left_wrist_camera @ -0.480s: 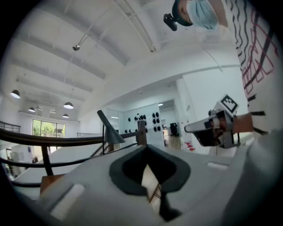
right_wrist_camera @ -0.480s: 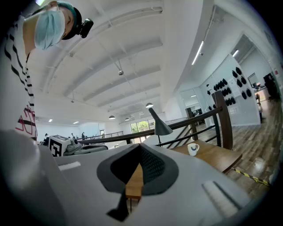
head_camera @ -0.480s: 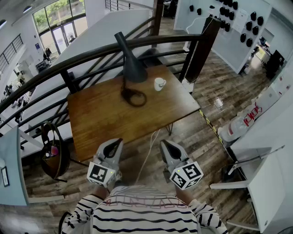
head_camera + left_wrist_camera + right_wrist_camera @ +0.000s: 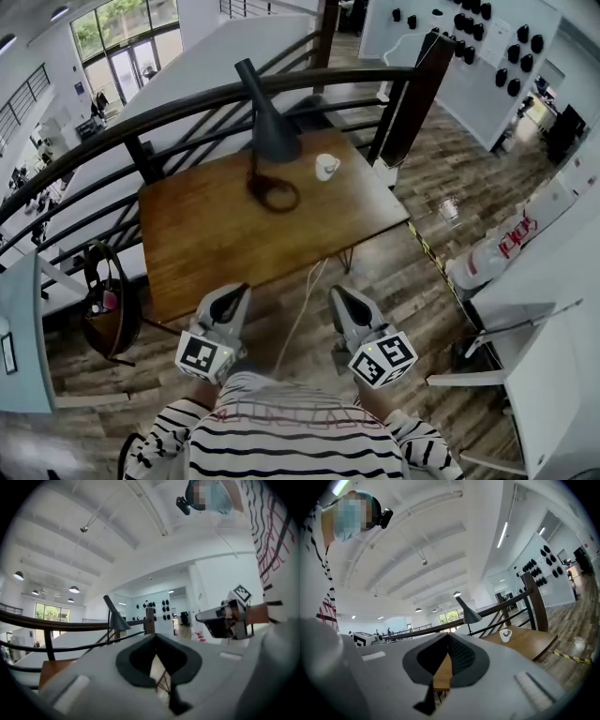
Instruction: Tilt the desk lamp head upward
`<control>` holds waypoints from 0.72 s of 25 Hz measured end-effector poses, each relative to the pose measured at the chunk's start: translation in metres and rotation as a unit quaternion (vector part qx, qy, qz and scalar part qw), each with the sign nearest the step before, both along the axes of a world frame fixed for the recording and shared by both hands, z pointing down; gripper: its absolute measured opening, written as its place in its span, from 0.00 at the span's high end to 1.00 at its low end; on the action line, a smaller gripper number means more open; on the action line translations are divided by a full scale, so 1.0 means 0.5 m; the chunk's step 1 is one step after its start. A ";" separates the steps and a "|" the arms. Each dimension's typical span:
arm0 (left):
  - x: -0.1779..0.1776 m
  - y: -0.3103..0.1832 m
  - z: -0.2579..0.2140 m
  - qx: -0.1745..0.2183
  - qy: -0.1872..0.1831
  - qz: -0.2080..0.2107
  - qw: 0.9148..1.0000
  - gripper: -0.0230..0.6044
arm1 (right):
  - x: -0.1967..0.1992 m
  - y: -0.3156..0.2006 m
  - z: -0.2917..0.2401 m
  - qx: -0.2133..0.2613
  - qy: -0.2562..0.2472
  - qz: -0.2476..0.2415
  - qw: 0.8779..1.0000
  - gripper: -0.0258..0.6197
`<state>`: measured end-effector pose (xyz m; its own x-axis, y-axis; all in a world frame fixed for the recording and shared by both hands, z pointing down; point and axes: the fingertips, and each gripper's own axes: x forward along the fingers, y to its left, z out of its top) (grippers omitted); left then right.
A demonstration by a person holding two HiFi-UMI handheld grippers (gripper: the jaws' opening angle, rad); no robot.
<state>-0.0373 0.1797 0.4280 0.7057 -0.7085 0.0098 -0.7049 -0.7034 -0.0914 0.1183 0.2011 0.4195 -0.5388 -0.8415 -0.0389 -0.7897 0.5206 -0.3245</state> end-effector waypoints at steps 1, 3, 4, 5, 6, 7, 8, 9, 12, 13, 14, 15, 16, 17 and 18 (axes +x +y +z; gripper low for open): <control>0.003 0.002 0.002 -0.001 0.001 0.001 1.000 0.96 | 0.004 0.002 0.003 -0.001 -0.002 0.000 1.000 0.96; 0.006 0.002 0.009 -0.005 0.001 -0.001 1.000 0.96 | 0.009 0.002 0.008 -0.003 -0.004 -0.001 1.000 0.96; 0.007 -0.001 0.013 -0.008 0.000 -0.003 1.000 0.96 | 0.011 -0.001 0.011 -0.005 -0.004 0.000 1.000 0.96; 0.008 -0.005 0.015 -0.010 0.000 -0.003 1.000 0.96 | 0.011 -0.004 0.013 -0.006 -0.005 0.000 1.000 0.96; 0.009 -0.010 0.015 -0.011 0.000 -0.001 1.000 0.96 | 0.009 -0.008 0.014 -0.008 -0.005 0.001 1.000 0.96; 0.009 -0.015 0.016 -0.012 0.001 0.002 1.000 0.96 | 0.007 -0.013 0.016 -0.008 -0.005 0.001 1.000 0.96; 0.010 -0.023 0.018 -0.012 0.002 0.006 1.000 0.96 | 0.004 -0.020 0.018 -0.009 -0.004 0.003 1.000 0.96; 0.010 -0.033 0.018 -0.012 0.003 0.010 1.000 0.96 | 0.002 -0.029 0.019 -0.010 -0.003 0.005 1.000 0.96; 0.006 -0.075 0.021 -0.012 0.002 0.025 1.000 0.89 | -0.006 -0.068 0.020 -0.014 -0.001 0.017 1.000 0.95; 0.001 -0.091 0.023 -0.014 0.001 0.028 1.000 0.89 | -0.011 -0.083 0.020 -0.017 -0.003 0.022 1.000 0.94; -0.004 -0.107 0.025 -0.017 0.000 0.031 0.999 0.88 | -0.016 -0.097 0.021 -0.020 -0.005 0.026 0.999 0.91; -0.009 -0.122 0.024 -0.020 -0.001 0.034 0.999 0.87 | -0.021 -0.112 0.020 -0.021 -0.008 0.030 0.999 0.88; -0.012 -0.138 0.021 -0.021 -0.002 0.038 0.999 0.85 | -0.025 -0.129 0.019 -0.021 -0.010 0.034 0.999 0.84; -0.014 -0.154 0.017 -0.020 -0.003 0.043 0.999 0.83 | -0.029 -0.148 0.016 -0.022 -0.013 0.038 0.999 0.80; -0.018 -0.172 0.014 -0.019 -0.004 0.048 0.999 0.81 | -0.034 -0.167 0.013 -0.022 -0.015 0.041 0.999 0.76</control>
